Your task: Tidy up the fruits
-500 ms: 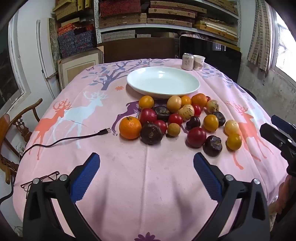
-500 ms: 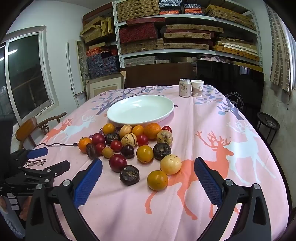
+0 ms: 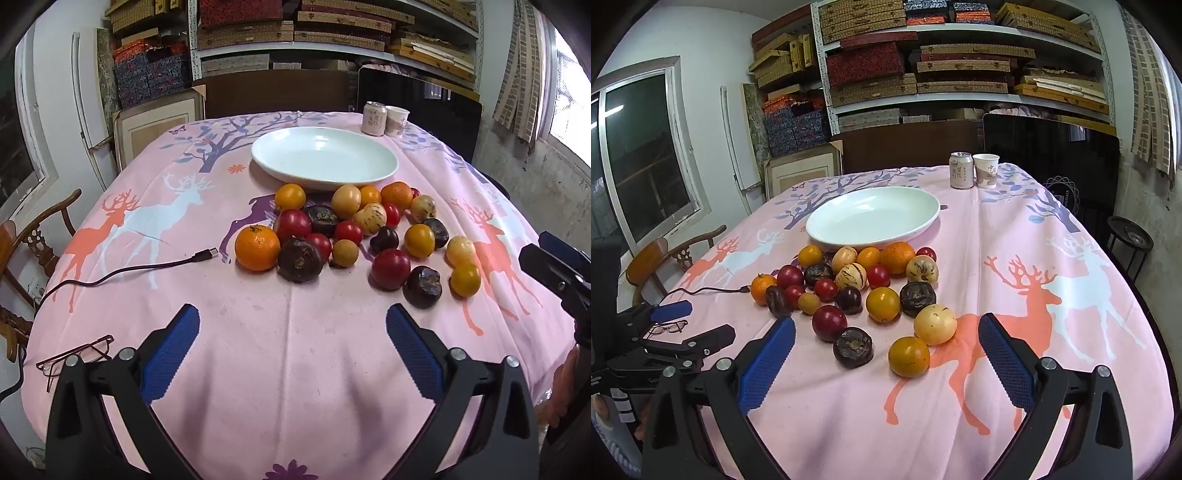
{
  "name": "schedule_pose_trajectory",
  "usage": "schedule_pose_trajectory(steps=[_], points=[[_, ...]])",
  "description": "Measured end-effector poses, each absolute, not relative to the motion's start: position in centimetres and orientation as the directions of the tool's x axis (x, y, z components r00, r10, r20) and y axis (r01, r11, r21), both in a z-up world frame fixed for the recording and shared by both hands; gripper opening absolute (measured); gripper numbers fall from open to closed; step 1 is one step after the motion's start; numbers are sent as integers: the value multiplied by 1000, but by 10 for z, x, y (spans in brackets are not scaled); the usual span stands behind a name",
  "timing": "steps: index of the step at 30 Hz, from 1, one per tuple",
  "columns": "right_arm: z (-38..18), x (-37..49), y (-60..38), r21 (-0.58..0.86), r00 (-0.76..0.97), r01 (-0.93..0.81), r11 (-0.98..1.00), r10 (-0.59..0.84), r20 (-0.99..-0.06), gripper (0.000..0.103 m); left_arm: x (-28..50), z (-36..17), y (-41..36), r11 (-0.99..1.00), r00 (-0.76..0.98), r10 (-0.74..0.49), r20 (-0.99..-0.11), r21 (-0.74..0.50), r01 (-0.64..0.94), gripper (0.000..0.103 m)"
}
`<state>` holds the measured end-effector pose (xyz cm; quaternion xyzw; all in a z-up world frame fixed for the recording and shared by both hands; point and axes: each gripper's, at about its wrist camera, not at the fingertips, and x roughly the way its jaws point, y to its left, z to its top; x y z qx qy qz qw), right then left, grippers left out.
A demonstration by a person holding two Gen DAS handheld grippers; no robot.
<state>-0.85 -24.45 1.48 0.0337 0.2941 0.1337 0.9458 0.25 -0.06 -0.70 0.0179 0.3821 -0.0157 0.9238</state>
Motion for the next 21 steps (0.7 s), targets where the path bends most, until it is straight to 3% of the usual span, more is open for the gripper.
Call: schedule_pose_trajectory(steps=[21], points=[[15, -6, -247, 176, 777, -243, 954, 301, -553, 100, 4, -10, 1, 999, 683, -21, -731, 15, 47, 99]])
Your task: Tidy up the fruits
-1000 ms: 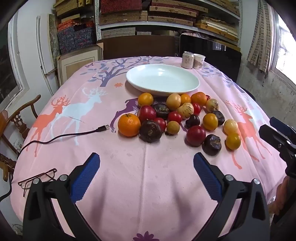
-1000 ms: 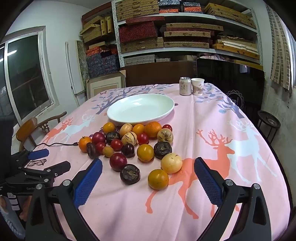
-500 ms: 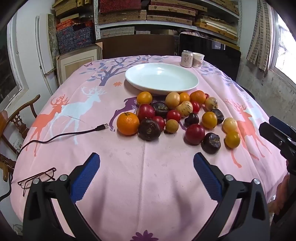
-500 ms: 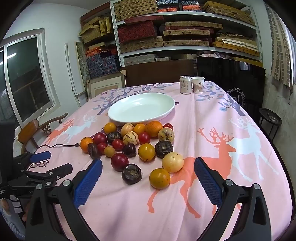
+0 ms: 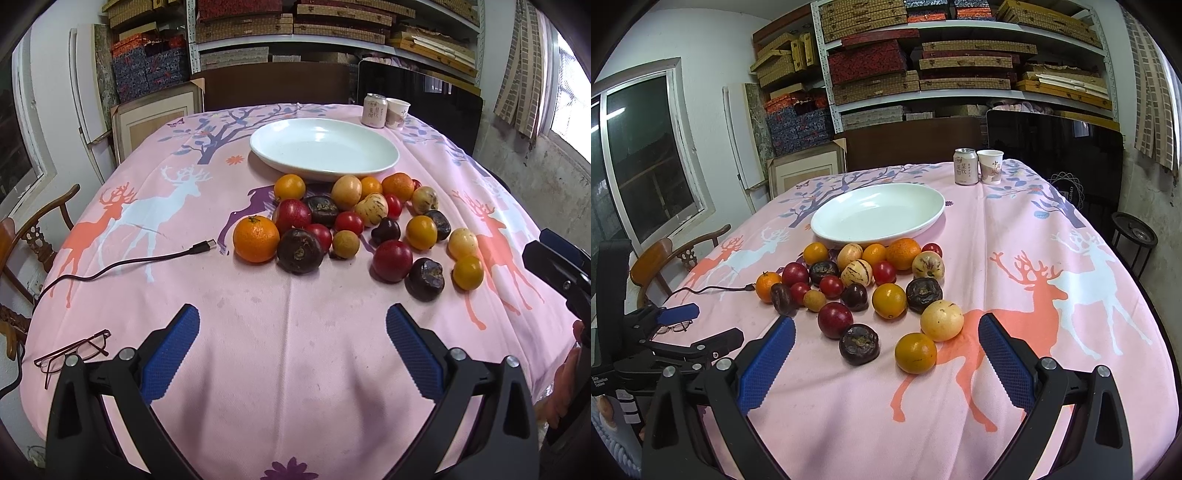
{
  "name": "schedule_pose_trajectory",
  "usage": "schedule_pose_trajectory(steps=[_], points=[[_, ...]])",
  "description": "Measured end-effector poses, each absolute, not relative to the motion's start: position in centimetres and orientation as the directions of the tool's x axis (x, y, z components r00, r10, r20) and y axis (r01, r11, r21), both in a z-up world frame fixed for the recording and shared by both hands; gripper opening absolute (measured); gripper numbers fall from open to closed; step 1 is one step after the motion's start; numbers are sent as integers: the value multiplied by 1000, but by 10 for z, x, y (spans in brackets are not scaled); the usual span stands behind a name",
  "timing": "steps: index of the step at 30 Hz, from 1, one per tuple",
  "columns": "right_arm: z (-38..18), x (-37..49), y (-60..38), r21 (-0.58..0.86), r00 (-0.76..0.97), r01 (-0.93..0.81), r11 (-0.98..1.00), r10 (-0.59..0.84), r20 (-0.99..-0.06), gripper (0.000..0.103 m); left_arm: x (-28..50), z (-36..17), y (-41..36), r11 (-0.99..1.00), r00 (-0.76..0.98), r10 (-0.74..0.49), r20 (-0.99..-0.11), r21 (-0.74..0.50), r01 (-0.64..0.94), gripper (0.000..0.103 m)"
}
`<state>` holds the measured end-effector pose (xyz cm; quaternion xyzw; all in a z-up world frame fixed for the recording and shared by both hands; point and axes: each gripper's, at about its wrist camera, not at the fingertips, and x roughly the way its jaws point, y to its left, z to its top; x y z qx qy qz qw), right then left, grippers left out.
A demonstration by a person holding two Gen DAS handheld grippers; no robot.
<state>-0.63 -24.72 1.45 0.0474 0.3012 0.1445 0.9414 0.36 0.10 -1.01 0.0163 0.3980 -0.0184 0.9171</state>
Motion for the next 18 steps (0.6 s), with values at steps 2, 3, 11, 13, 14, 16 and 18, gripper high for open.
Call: schedule_pose_trajectory(steps=[2, 3, 11, 13, 14, 16, 18], points=[[15, -7, -248, 179, 777, -242, 954, 301, -553, 100, 4, -10, 1, 999, 682, -20, -731, 16, 47, 99], [14, -7, -248, 181, 776, -242, 953, 302, -553, 100, 4, -10, 1, 999, 682, -20, -731, 17, 47, 99], [12, -5, -252, 211, 769, -237, 948, 316, -555, 100, 3, -12, 1, 999, 681, -22, -732, 15, 48, 99], [12, -4, -253, 217, 768, -236, 947, 319, -556, 100, 3, -12, 1, 999, 681, -21, -732, 15, 47, 99], [12, -4, -253, 220, 767, -236, 947, 320, -556, 100, 3, -12, 1, 999, 680, -21, -733, 15, 47, 99], [12, -4, -253, 219, 768, -236, 947, 320, -556, 100, 3, -12, 1, 999, 680, -21, -733, 15, 47, 99], [12, -4, -254, 224, 766, -235, 946, 322, -556, 100, 3, -13, 1, 999, 680, -21, -733, 14, 47, 99]])
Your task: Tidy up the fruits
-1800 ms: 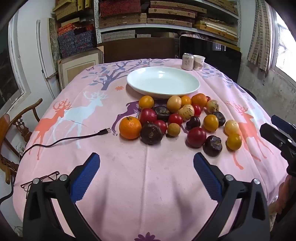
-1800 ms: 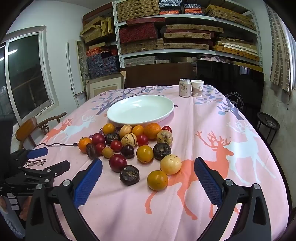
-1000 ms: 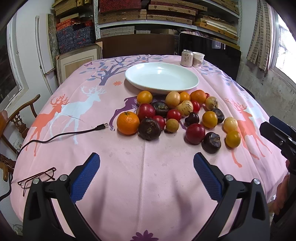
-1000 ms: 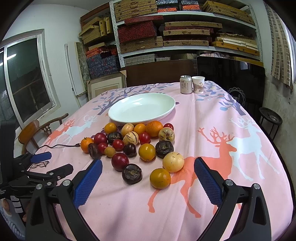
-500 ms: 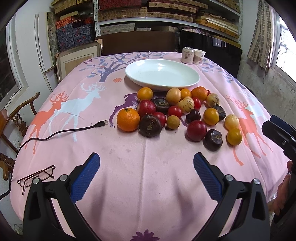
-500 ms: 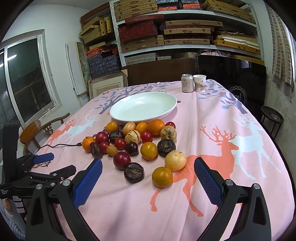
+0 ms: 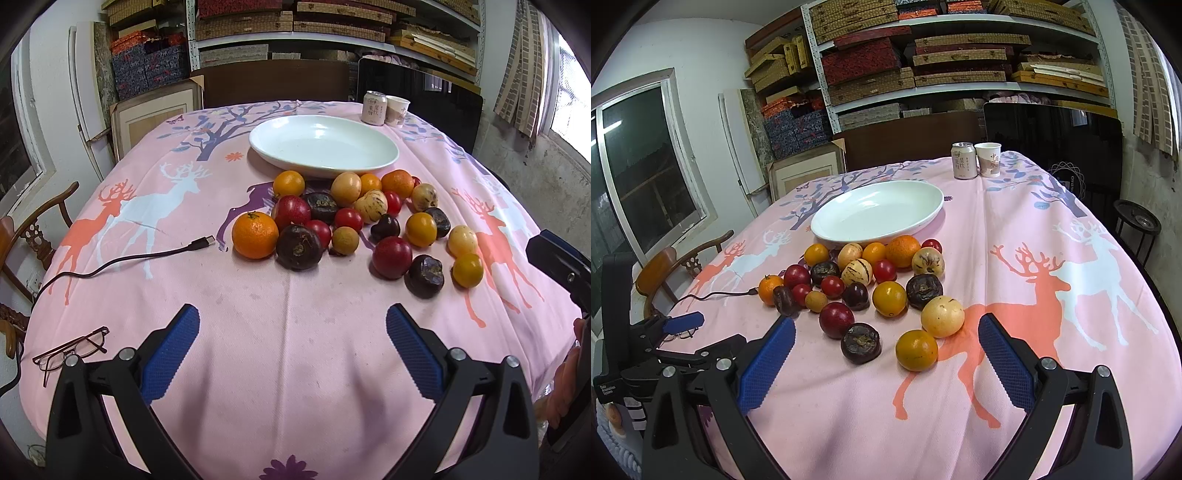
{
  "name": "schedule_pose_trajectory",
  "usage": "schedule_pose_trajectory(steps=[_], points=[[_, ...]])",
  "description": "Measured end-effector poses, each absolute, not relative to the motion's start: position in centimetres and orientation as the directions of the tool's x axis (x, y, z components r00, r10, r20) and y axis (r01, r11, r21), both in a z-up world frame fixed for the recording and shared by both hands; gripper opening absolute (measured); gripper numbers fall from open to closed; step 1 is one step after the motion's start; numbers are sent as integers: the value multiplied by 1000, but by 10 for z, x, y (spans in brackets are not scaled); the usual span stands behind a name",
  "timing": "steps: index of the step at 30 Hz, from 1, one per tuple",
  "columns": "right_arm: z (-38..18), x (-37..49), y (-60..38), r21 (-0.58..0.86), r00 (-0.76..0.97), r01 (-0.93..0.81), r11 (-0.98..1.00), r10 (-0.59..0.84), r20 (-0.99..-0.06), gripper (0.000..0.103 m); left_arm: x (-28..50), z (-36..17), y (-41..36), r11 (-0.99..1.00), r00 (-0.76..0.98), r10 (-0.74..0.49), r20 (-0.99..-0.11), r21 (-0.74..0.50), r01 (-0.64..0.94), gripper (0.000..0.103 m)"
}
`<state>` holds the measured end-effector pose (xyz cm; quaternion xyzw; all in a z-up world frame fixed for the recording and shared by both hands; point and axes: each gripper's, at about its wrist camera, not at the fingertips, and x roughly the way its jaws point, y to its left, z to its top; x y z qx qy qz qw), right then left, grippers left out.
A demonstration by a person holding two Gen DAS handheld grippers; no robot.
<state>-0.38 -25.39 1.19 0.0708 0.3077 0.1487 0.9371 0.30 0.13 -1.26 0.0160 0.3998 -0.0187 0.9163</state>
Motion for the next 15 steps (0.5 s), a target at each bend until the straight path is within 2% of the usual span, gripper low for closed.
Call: schedule_pose_trajectory(steps=[15], points=[[12, -4, -256, 236, 764, -235, 943, 329, -554, 100, 2, -15, 1, 999, 673, -24, -739, 10, 46, 99]])
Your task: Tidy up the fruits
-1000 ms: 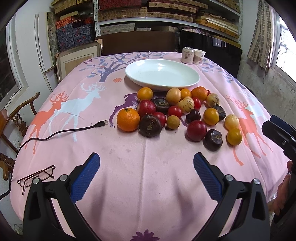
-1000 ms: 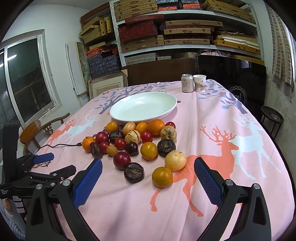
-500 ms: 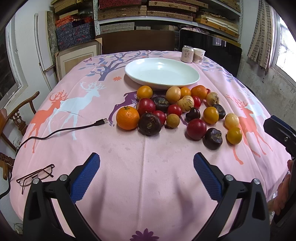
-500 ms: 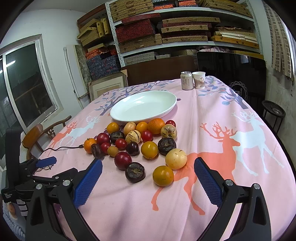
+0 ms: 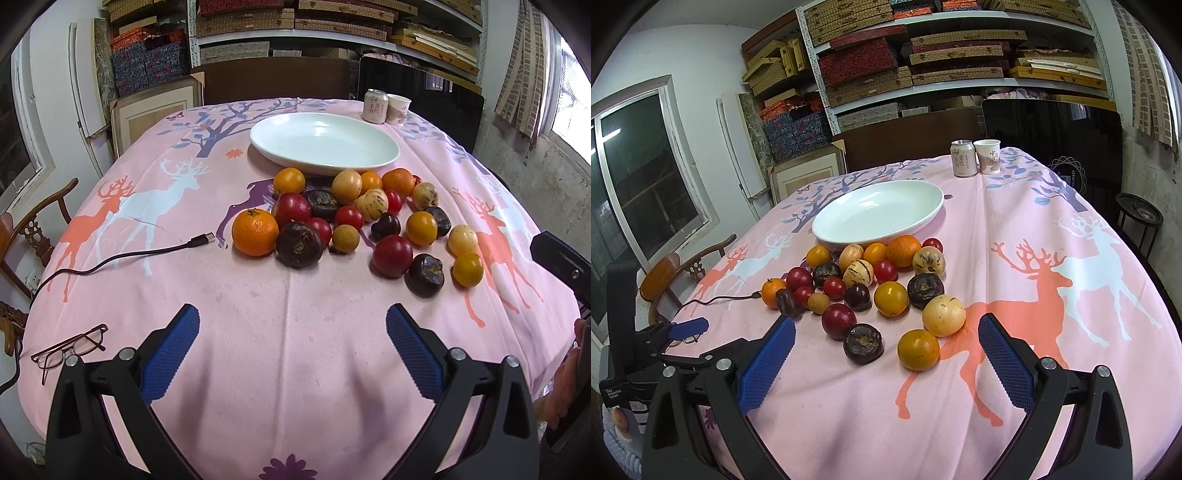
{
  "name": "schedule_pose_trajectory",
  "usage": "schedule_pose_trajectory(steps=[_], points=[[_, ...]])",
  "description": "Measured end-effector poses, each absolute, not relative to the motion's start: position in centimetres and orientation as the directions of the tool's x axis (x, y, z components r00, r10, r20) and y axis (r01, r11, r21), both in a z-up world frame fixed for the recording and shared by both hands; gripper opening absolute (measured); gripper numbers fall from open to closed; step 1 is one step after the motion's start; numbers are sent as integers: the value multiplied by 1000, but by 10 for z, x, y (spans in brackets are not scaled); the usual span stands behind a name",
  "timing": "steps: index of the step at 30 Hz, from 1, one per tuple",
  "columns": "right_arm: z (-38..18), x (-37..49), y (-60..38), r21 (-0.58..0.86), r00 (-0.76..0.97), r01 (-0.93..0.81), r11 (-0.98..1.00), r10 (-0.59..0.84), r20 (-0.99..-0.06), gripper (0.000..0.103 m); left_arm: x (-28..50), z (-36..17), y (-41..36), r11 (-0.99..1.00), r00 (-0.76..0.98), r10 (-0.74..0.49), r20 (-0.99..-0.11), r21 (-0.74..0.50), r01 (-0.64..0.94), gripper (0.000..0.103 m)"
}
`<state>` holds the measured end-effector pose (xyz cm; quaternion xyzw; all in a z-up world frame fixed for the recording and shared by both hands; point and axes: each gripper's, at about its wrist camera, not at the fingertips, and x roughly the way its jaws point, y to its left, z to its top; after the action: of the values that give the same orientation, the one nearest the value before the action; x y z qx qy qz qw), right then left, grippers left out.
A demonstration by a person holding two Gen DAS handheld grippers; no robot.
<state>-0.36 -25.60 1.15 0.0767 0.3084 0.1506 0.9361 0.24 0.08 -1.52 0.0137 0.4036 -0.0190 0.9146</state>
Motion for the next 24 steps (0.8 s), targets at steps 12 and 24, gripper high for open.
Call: schedule_pose_trajectory(steps=[12, 24], points=[[9, -4, -253, 268, 756, -227, 936, 342, -558, 100, 2, -18, -1, 999, 664, -26, -747, 7, 46, 99], [8, -6, -252, 278, 751, -226, 934, 349, -561, 100, 3, -18, -1, 999, 660, -27, -751, 5, 46, 99]])
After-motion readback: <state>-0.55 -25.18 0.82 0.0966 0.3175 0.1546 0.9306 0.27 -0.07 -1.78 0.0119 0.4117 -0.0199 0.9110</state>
